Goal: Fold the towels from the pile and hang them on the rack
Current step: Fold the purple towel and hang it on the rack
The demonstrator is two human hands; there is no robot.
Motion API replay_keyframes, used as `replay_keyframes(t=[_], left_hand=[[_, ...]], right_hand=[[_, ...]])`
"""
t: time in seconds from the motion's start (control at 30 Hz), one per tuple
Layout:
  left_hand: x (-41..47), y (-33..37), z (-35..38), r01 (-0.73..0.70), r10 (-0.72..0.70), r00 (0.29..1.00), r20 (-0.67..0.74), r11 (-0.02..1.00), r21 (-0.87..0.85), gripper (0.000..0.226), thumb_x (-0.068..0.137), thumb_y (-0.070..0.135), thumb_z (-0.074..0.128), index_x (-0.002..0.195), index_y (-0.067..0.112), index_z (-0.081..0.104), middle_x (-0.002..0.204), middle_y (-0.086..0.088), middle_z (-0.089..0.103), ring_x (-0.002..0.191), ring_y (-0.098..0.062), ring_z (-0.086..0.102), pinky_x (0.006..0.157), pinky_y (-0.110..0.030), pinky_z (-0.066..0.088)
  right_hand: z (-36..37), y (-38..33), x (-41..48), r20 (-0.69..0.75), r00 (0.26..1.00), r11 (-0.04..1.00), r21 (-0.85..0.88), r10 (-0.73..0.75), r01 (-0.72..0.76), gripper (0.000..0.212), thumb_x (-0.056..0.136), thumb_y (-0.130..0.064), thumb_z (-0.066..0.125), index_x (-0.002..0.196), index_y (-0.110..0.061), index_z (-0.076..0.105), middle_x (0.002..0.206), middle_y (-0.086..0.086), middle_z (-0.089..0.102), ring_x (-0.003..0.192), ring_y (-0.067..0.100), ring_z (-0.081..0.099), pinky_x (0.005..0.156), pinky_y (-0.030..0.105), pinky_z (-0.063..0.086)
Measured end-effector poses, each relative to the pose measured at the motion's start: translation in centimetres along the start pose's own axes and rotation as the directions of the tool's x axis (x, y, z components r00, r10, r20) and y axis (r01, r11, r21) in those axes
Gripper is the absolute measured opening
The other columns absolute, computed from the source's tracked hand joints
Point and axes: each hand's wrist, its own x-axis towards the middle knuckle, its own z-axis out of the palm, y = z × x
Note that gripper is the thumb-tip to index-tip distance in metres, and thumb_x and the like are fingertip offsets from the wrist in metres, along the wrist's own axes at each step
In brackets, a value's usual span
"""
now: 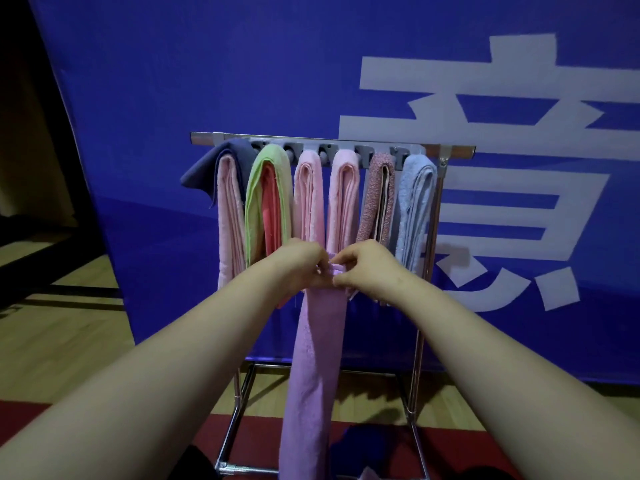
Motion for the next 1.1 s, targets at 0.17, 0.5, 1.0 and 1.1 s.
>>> replay_keyframes(t=[0.17,0.5,1.0,1.1], left_hand=[[0.3,-0.4,0.4,0.003,-0.004,1.0,0.015,0.999,0.054,0.051,0.089,0.051,0.063,0.075,0.003,0.066,0.056,0.002,0.042,0.062,-0.017,0.043,0.047,-0.014,0.027],[0.7,-3.6,1.7,0.108,-0.215,0.925,0.314,0.94,0.324,0.02,0.091,0.014,0.052,0.106,0.009,0.065,0.1,-0.015,0.068,0.077,-0.028,0.063,0.063,-0.033,0.059],[1.9,-4.1,-1.4,0.094,-0.101,0.995,0.002,0.937,0.336,0.023,0.093,0.022,0.059,0.096,0.003,0.072,0.064,-0.005,0.057,0.058,-0.023,0.057,0.072,-0.039,0.058],[1.9,-4.2,-1.3,0.108,-0.093,0.994,-0.06,0.939,0.328,0.026,0.092,0.027,0.063,0.092,0.004,0.073,0.06,-0.002,0.051,0.062,-0.025,0.055,0.073,-0.04,0.057]], right_hand=[[0.5,0.6,0.2,-0.057,0.998,0.999,-0.028,0.017,-0.018,0.017,0.086,-0.004,0.065,0.098,-0.01,0.076,0.087,0.017,0.072,0.074,0.027,0.067,0.068,0.041,0.057],[-1.3,2.1,0.7,-0.23,0.973,0.999,-0.003,-0.035,0.035,0.017,0.083,-0.001,0.062,0.086,-0.016,0.068,0.085,-0.003,0.069,0.083,0.014,0.065,0.076,0.027,0.052],[-3.3,4.5,0.8,-0.253,0.956,0.977,-0.107,0.151,-0.183,0.011,0.077,-0.003,0.078,0.085,-0.01,0.077,0.078,-0.002,0.066,0.078,0.012,0.061,0.078,0.024,0.049],[-2.9,4.7,0.6,-0.272,0.955,0.98,-0.123,0.121,-0.159,0.011,0.075,-0.002,0.078,0.08,-0.011,0.076,0.075,-0.004,0.064,0.077,0.013,0.061,0.08,0.027,0.051]])
